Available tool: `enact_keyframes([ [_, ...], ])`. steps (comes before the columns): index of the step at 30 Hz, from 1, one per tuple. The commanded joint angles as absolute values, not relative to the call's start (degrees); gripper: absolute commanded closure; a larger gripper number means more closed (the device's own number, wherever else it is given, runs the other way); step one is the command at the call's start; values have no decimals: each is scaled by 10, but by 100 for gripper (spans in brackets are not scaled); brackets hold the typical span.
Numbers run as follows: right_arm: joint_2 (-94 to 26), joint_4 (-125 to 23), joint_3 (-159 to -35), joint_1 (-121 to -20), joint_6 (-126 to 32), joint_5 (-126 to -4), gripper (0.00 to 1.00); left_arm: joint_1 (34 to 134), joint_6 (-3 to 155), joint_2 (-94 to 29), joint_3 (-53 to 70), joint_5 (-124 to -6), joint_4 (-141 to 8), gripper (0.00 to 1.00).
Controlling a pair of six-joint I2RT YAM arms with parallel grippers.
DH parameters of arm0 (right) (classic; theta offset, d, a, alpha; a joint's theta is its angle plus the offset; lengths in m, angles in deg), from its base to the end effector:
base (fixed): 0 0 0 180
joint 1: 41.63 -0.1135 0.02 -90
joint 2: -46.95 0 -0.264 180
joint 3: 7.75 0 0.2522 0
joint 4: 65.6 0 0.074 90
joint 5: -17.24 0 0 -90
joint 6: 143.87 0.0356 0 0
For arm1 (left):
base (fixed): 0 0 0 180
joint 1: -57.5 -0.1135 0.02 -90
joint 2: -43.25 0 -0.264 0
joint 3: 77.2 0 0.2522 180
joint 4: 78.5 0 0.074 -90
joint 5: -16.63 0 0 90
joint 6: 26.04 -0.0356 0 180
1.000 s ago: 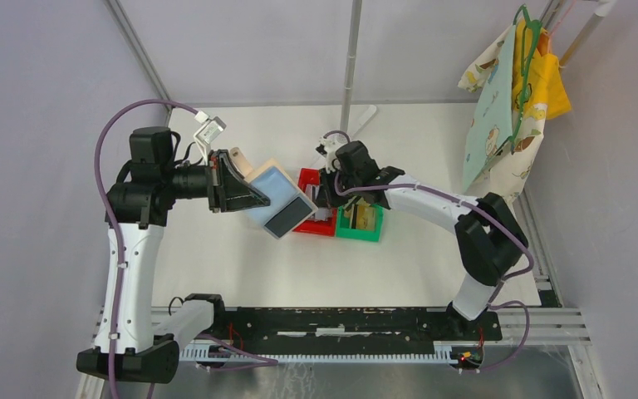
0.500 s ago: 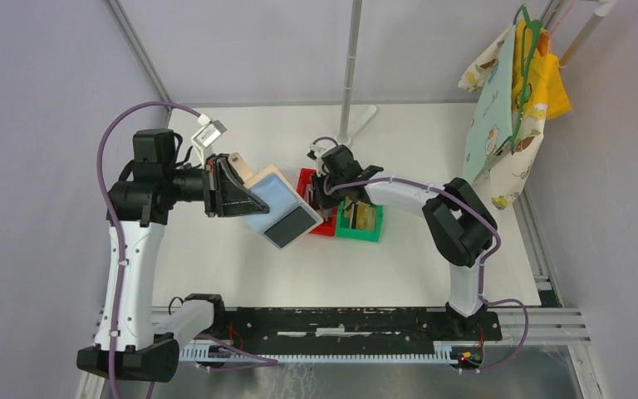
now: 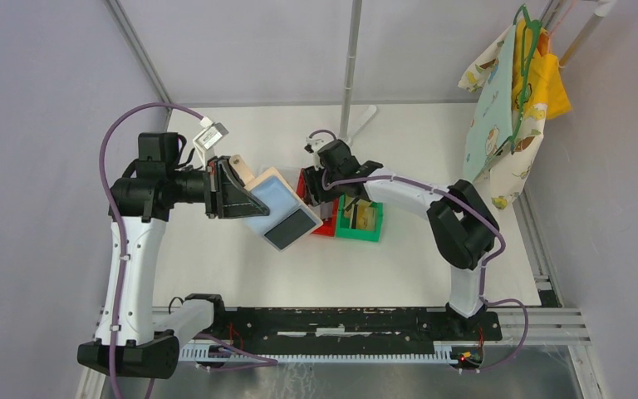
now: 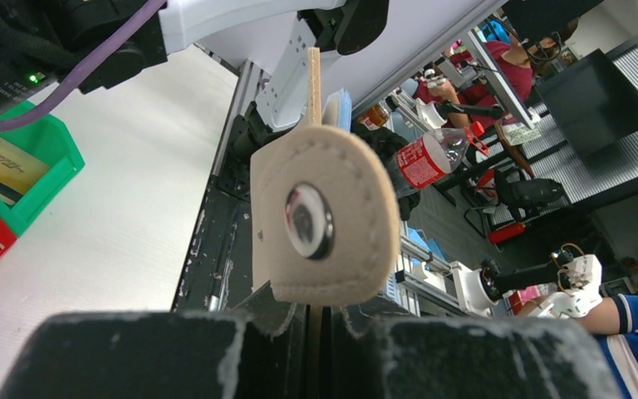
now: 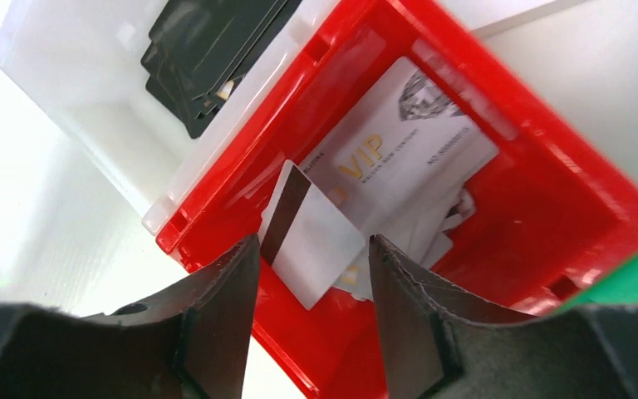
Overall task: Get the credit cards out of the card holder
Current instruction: Place the credit card in the storage box, then remove the credit card from the card holder.
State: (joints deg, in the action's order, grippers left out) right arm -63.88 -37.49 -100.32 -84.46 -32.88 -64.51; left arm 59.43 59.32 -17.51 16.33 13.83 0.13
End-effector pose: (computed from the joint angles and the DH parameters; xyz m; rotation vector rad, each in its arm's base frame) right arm 0.3110 0.2952 0.2022 -0.5409 2.4251 0.6775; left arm 0.1546 -0.0408 0.4260 0.7939 1.7503 -1.6897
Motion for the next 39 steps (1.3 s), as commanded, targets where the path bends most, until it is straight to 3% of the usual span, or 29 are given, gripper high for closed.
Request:
enact_keyframes([
  [1, -581, -347, -1051, -850, -361, -723, 42, 592, 563, -170, 187, 202, 5, 98],
  [10, -442, -318, -1055, -849, -376, -766, 24, 591, 566, -166, 181, 197, 4, 98],
  [13, -363, -351, -1045, -828, -378, -663, 11, 591, 558, -158, 174, 186, 2, 98],
  [18, -277, -412, -1046, -803, -357, -461, 2, 593, 535, -140, 158, 154, 0, 98],
  [22, -256, -494, -1021, -803, -293, -305, 2, 595, 522, -134, 147, 142, 0, 98],
  [27, -233, -572, -974, -825, -253, -244, 2, 609, 508, -133, 136, 119, -1, 98],
  [34, -272, -409, -1056, -932, -380, -298, 2, 635, 491, -139, 127, 94, 2, 98],
  [39, -318, -288, -1119, -981, -467, -340, 12, 655, 463, -156, 137, 82, 31, 98],
])
